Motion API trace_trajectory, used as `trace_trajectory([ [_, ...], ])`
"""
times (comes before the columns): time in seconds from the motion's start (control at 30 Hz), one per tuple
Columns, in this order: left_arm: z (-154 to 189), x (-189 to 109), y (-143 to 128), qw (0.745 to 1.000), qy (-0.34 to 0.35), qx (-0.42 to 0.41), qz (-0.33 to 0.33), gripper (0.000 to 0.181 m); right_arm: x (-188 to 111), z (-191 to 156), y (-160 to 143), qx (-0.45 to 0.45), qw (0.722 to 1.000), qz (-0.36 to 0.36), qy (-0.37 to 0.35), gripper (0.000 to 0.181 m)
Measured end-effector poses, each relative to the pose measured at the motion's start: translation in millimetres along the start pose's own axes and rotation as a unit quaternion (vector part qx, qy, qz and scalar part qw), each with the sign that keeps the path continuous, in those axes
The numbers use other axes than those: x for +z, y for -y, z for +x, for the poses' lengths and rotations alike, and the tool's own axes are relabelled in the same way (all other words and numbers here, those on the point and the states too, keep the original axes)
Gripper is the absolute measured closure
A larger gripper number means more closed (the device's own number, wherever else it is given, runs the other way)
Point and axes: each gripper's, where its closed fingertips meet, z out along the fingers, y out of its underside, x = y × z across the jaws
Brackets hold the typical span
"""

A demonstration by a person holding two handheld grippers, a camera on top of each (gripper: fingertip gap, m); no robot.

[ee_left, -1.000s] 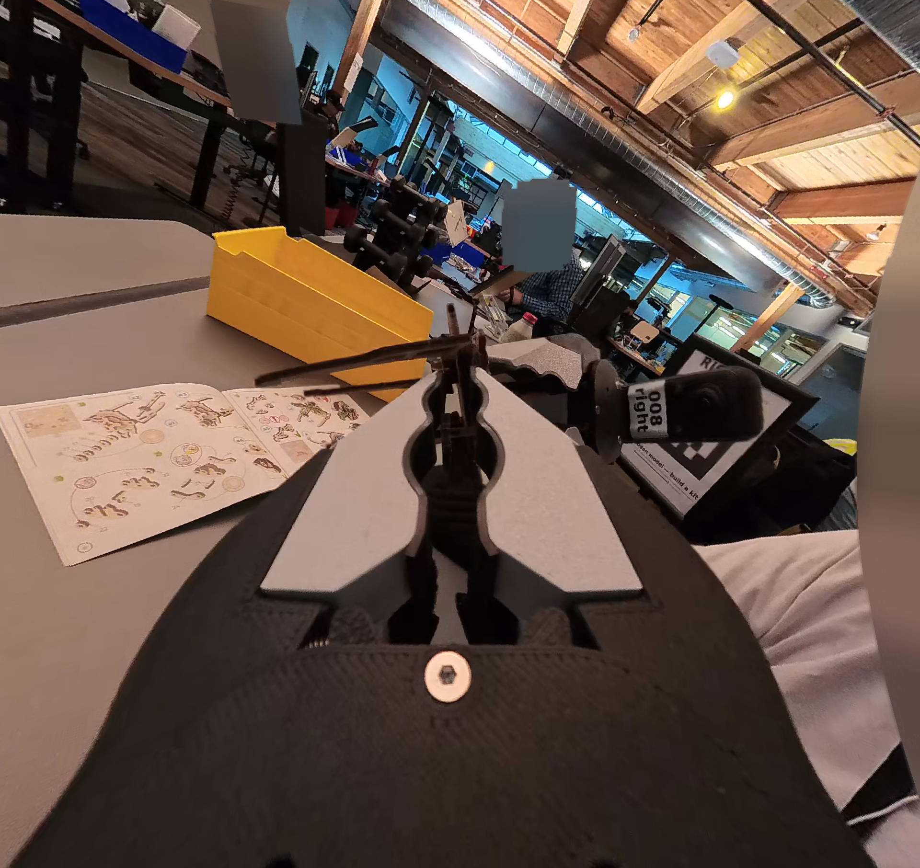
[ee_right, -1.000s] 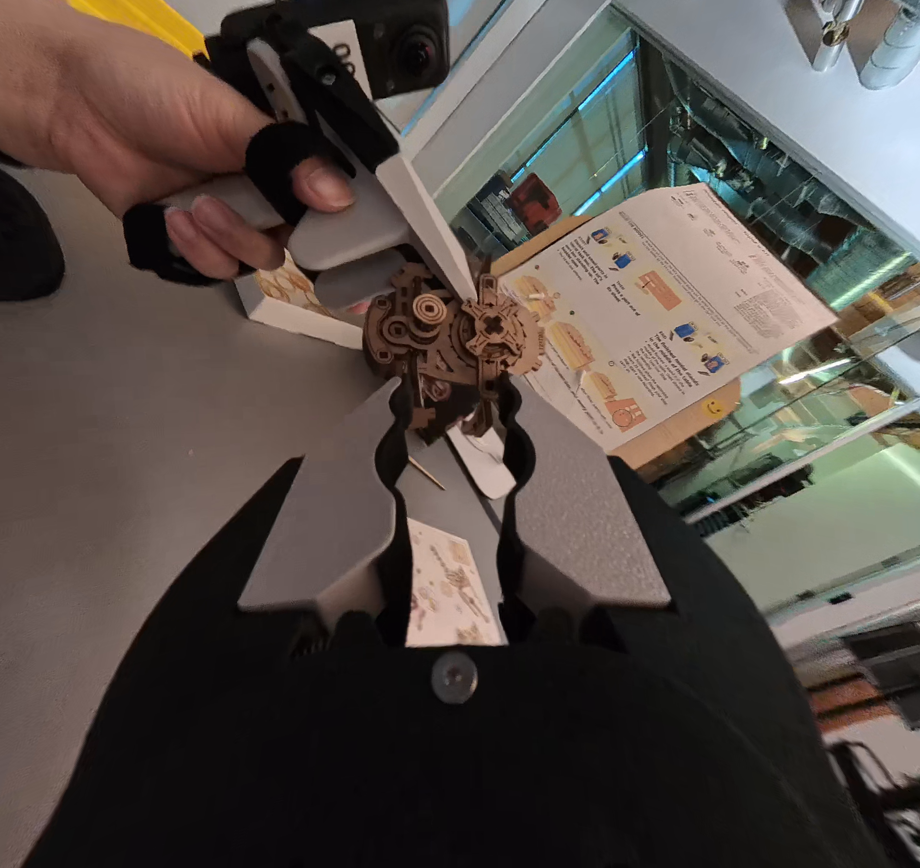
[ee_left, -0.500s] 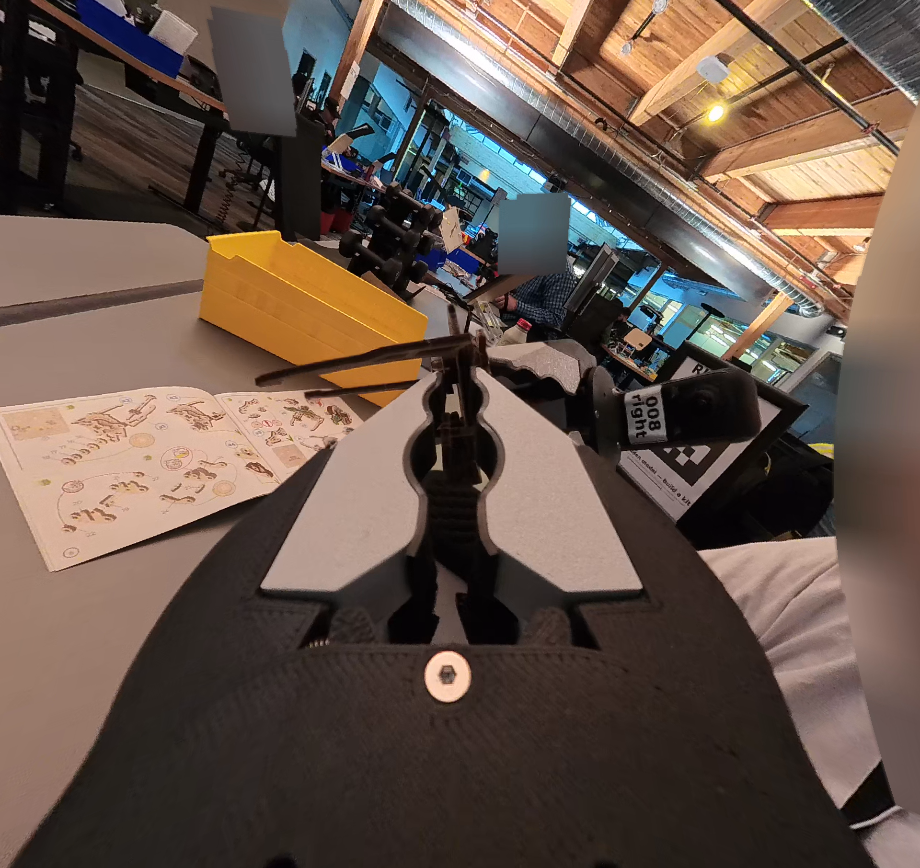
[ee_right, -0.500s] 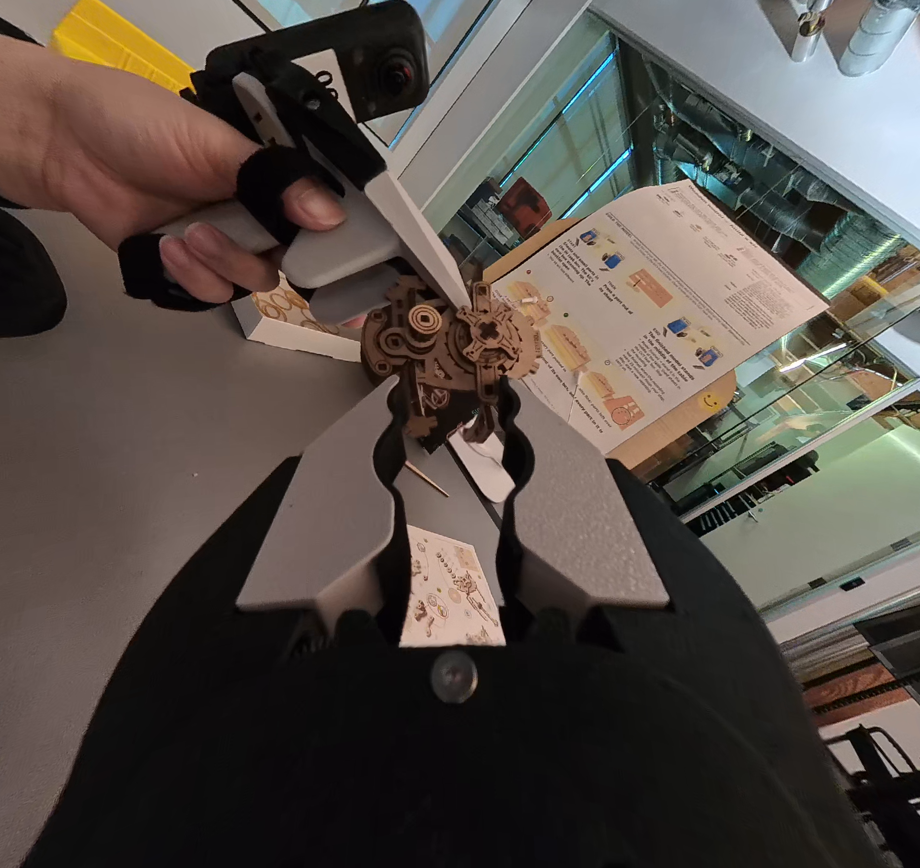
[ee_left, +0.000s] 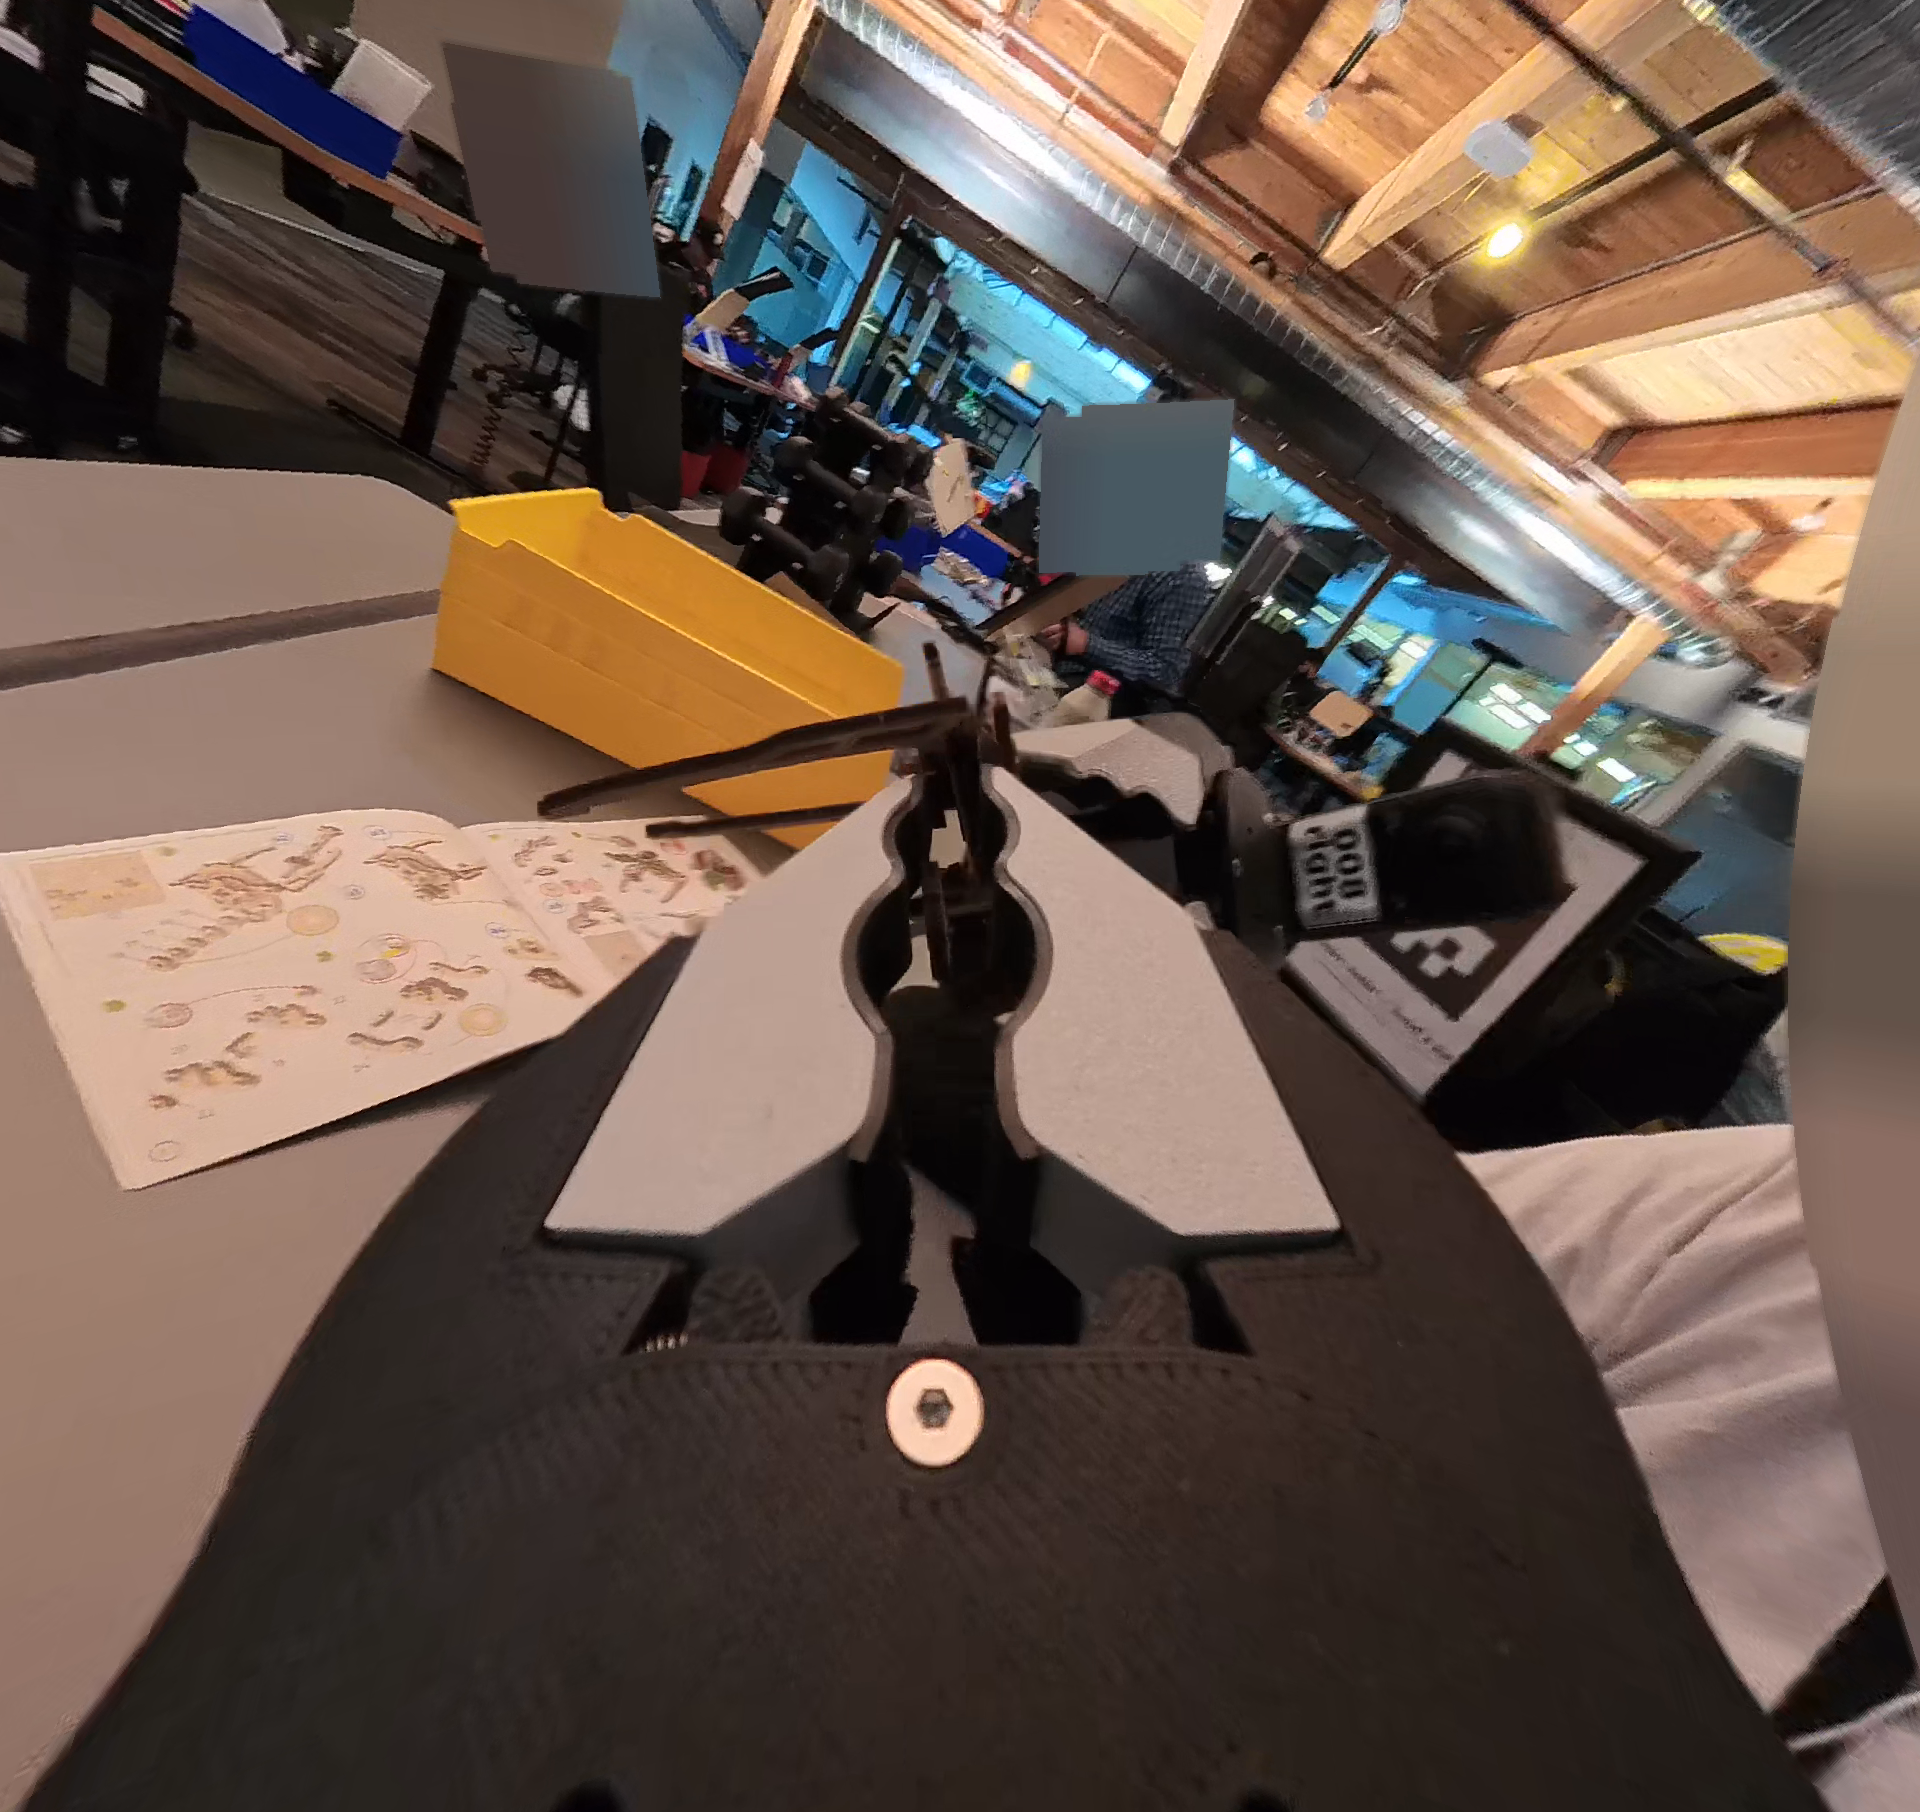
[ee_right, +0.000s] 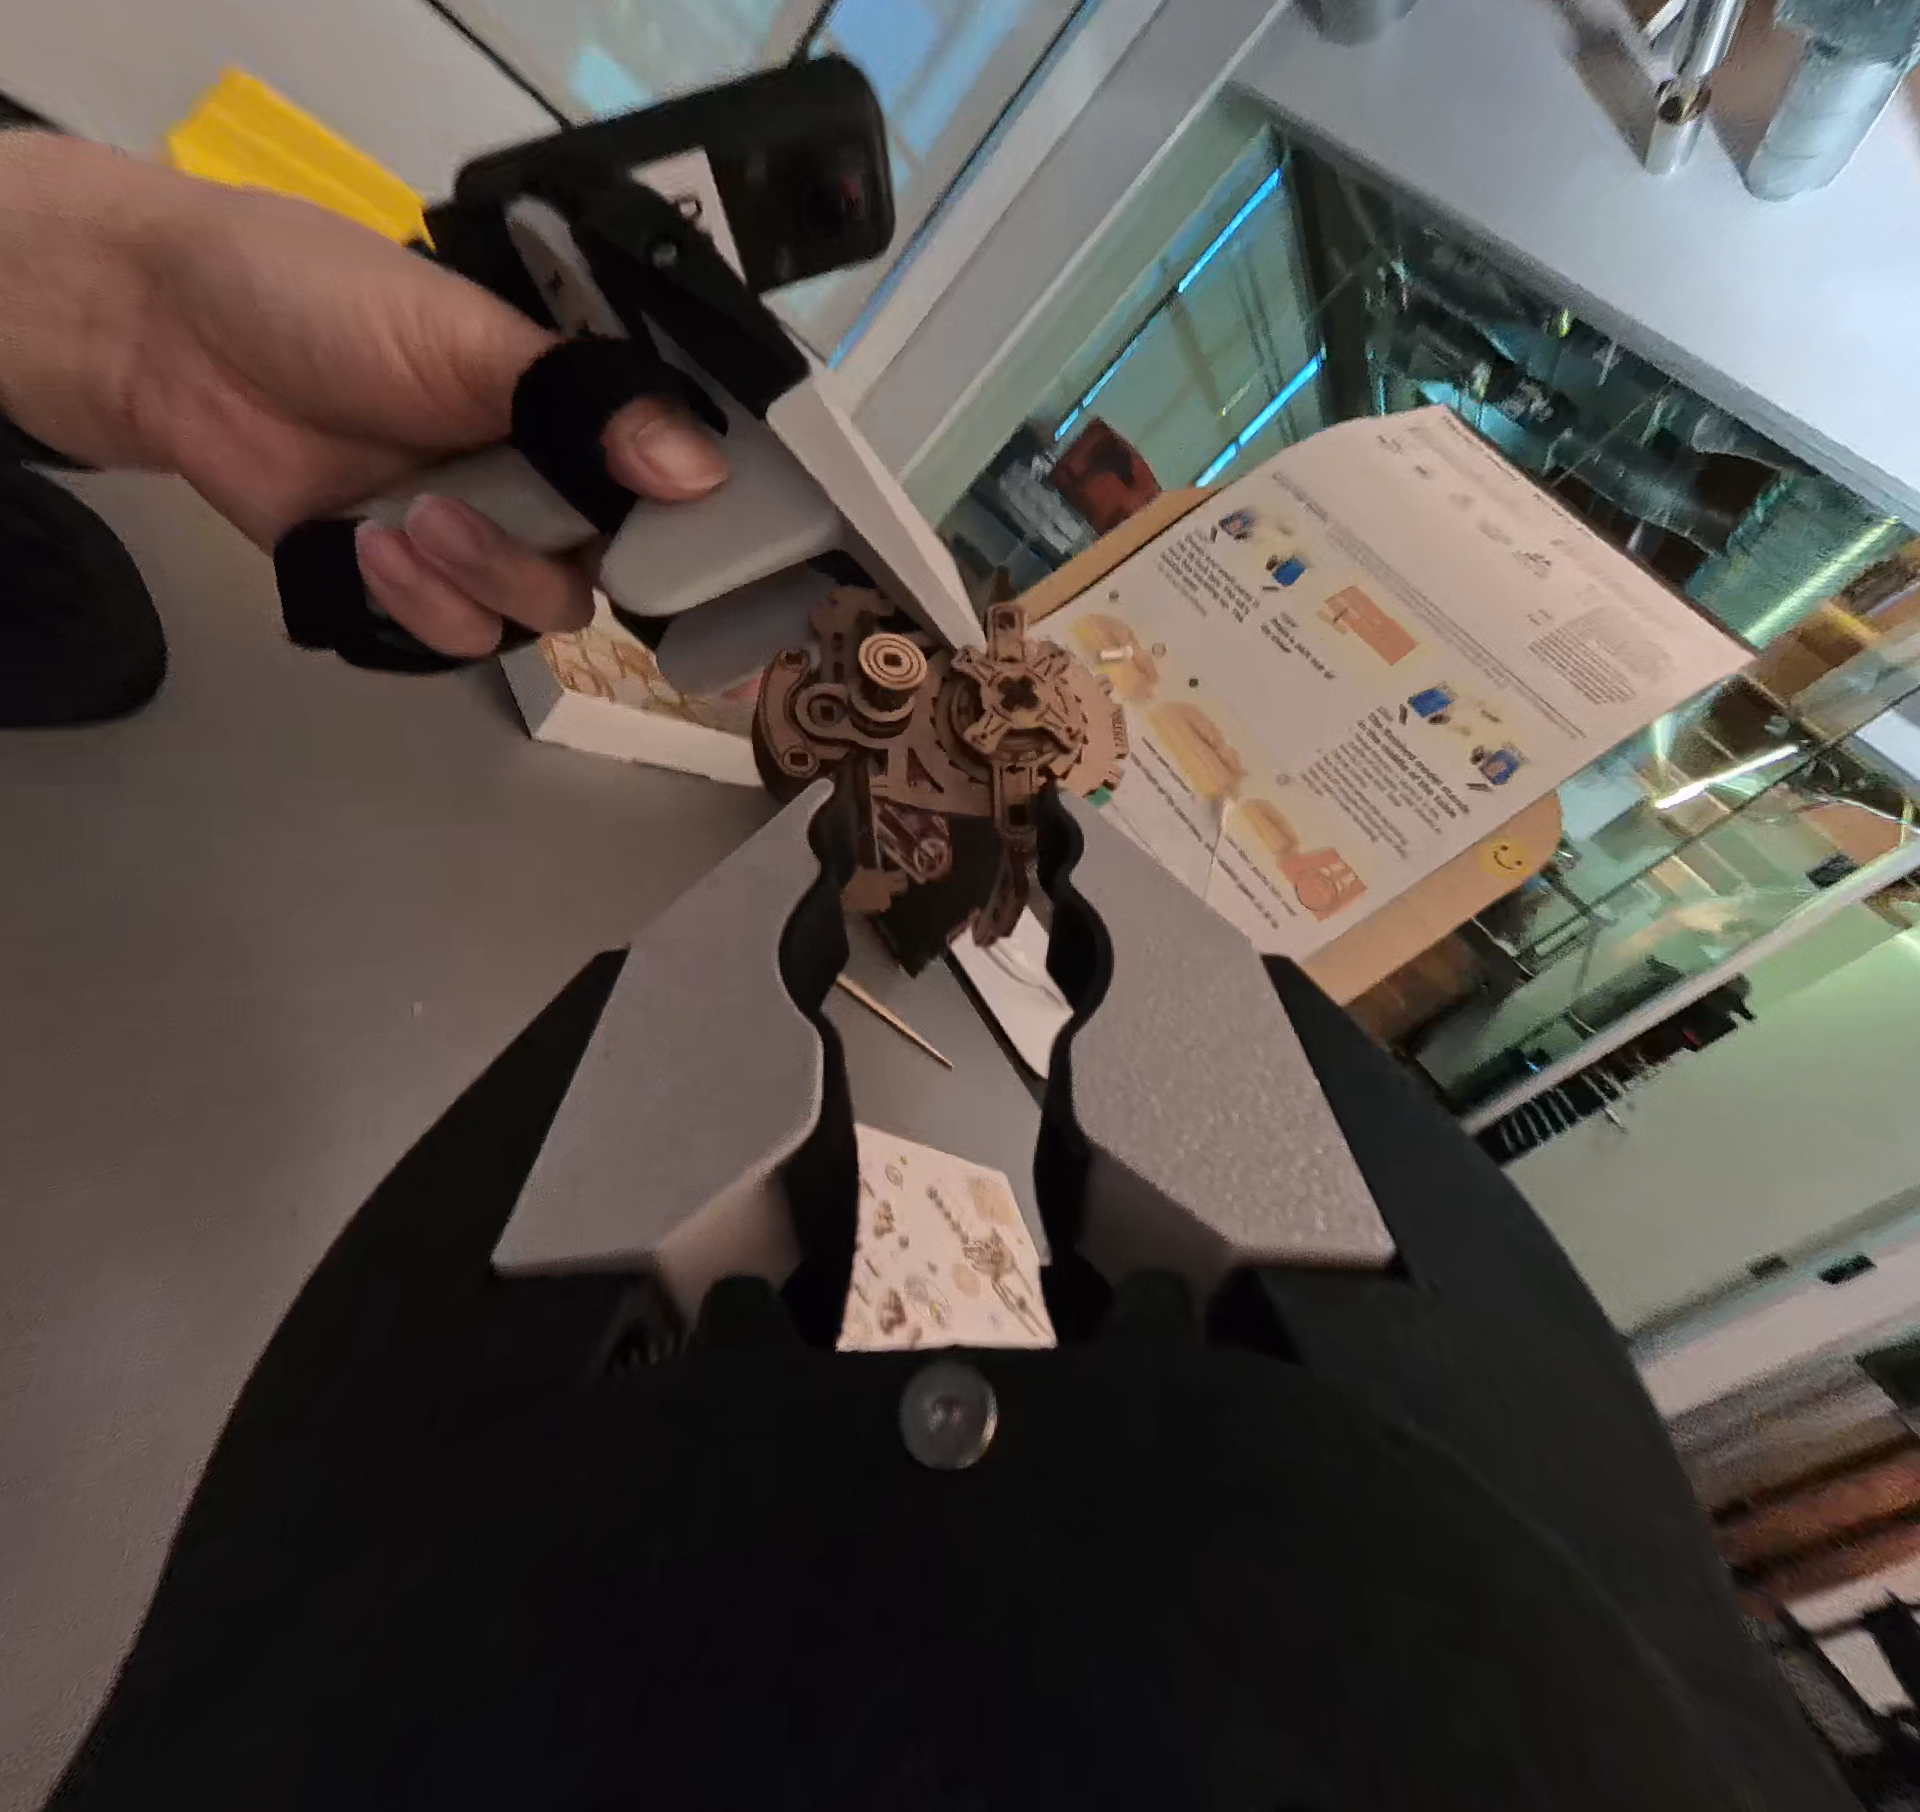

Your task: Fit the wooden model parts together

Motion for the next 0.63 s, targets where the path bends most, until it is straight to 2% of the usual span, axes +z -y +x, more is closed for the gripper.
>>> trace_trajectory([
  [0.13, -11, -1, -2, 1.0, 0.023, -0.003, -0.003, 0.175, 7, -2, -11, 0.074, 0.997, -0.017, 0.029, 0.147],
  [0.23, -17, -4, 0, 0.999, 0.041, 0.03, -0.013, 0.171, 11, 0, -17, 0.183, 0.982, -0.008, 0.051, 0.147],
  [0.33, -23, -10, 3, 0.997, 0.058, 0.053, -0.021, 0.161, 10, 10, -21, 0.246, 0.968, 0.006, 0.044, 0.148],
  [0.4, -18, -10, 3, 0.998, 0.039, 0.052, -0.026, 0.157, 9, 17, -22, 0.28, 0.959, 0.014, 0.032, 0.147],
  [0.5, -21, -10, 1, 0.998, 0.031, 0.049, -0.024, 0.157, 13, 16, -27, 0.353, 0.934, 0.02, 0.043, 0.148],
  [0.63, -18, -13, 5, 1.0, -0.017, 0.006, 0.0, 0.17, 21, 5, -27, 0.447, 0.89, 0.038, 0.084, 0.147],
])
